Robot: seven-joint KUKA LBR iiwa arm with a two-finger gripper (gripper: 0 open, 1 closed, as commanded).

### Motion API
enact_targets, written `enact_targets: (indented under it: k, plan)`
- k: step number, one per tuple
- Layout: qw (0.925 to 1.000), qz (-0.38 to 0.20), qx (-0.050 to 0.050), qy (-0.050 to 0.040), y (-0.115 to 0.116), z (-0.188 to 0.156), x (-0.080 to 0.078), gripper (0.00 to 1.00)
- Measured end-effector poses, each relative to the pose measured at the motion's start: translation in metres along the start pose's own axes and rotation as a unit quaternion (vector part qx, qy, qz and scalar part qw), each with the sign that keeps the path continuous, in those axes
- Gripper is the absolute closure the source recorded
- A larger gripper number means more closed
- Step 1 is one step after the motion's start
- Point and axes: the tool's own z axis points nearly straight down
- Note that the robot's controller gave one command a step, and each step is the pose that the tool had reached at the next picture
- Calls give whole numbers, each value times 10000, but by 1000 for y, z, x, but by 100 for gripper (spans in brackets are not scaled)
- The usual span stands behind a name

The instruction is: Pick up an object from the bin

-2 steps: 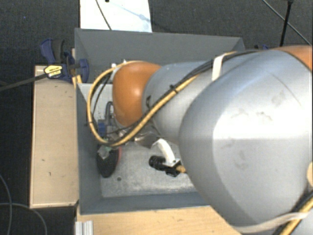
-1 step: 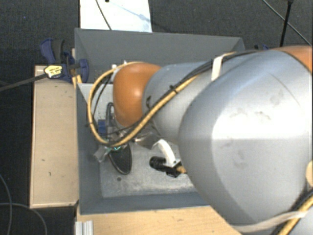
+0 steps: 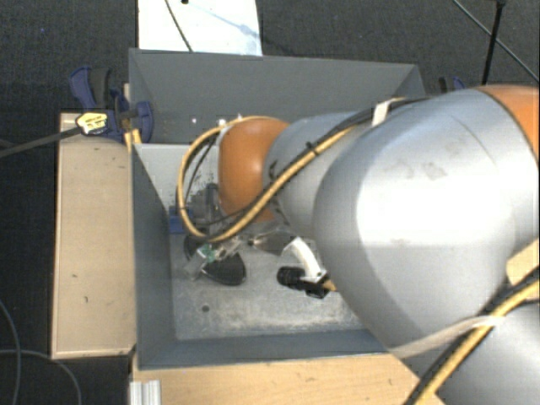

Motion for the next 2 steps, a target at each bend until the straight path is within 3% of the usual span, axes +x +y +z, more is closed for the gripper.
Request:
enact_targets:
  k: [1, 2]
  plan:
    - [10000, -15, -16, 1, 1, -2, 2, 100]
    - [9999, 143, -56, -7, -12, -131, 30, 100]
